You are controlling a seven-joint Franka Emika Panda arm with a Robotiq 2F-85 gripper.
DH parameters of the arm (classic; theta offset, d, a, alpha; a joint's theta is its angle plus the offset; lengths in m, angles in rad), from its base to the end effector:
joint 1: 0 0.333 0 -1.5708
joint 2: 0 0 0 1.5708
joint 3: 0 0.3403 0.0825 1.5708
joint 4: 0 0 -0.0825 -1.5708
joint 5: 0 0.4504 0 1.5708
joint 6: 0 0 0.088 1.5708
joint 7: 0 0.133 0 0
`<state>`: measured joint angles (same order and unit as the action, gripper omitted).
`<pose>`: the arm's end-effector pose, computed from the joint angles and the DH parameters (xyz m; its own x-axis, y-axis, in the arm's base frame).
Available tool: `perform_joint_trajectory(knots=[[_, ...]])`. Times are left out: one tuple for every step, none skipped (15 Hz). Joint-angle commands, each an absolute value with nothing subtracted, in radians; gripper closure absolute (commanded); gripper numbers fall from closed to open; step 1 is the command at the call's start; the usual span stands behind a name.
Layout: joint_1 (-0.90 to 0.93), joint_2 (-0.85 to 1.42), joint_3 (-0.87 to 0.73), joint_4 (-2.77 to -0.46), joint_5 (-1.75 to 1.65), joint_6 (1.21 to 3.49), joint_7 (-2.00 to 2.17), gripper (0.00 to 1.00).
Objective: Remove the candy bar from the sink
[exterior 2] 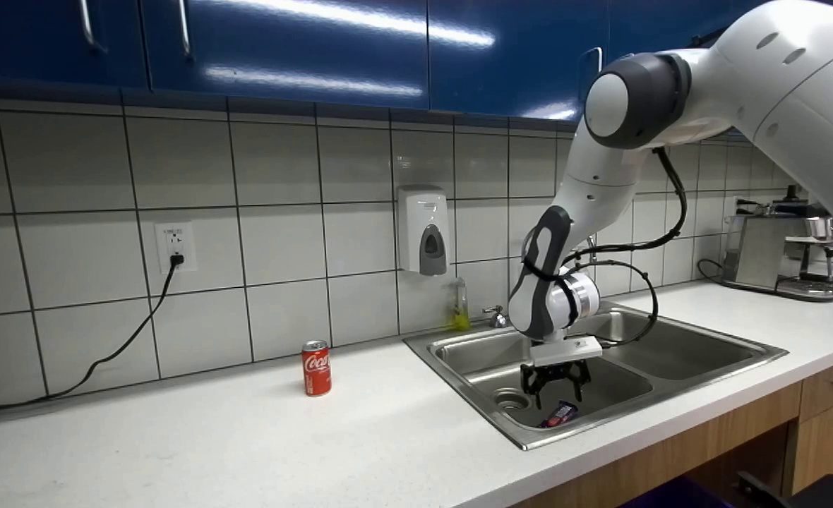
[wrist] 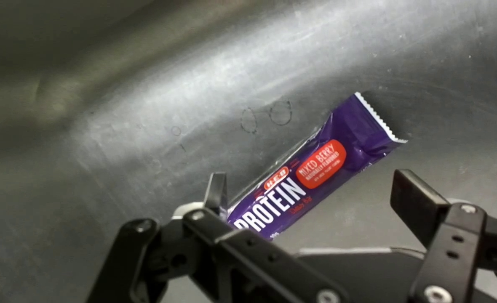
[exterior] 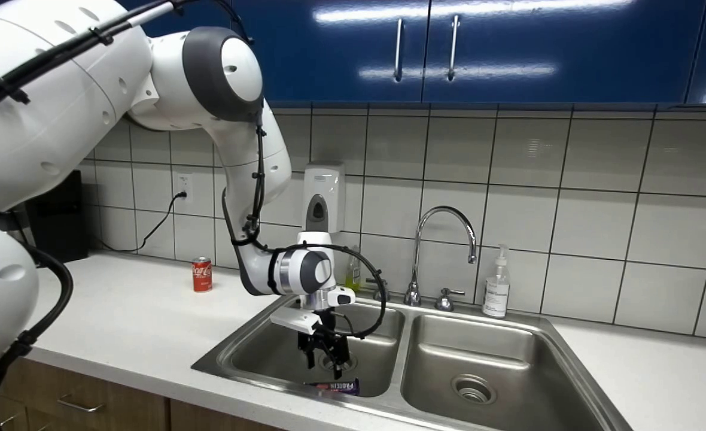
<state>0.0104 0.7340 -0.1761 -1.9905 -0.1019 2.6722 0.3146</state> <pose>0.6216 -0.1108 0.0214 0.9405 -0.3397 -0.0050 -0.3340 -0.9274 0.1682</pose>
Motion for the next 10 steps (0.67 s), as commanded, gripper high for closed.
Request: perform_joint_trajectory(knots=[[0.046,0.722,-0.211,-2.014,-0.068,2.706,0.364,0.0],[0.048,0.721,-0.212,-2.017,-0.055,2.711,0.376,0.0],[0.053,0.721,-0.217,-2.019,-0.042,2.716,0.391,0.0],[0.06,0.722,-0.222,-2.02,-0.03,2.717,0.409,0.0],[0.063,0.724,-0.225,-2.021,-0.015,2.715,0.427,0.0],[0.074,0.726,-0.235,-2.022,-0.004,2.714,0.453,0.0],[0.073,0.726,-0.233,-2.024,0.011,2.711,0.463,0.0],[0.081,0.729,-0.241,-2.022,0.023,2.709,0.487,0.0],[0.085,0.731,-0.244,-2.023,0.035,2.708,0.504,0.0],[0.09,0.733,-0.248,-2.023,0.046,2.707,0.522,0.0]])
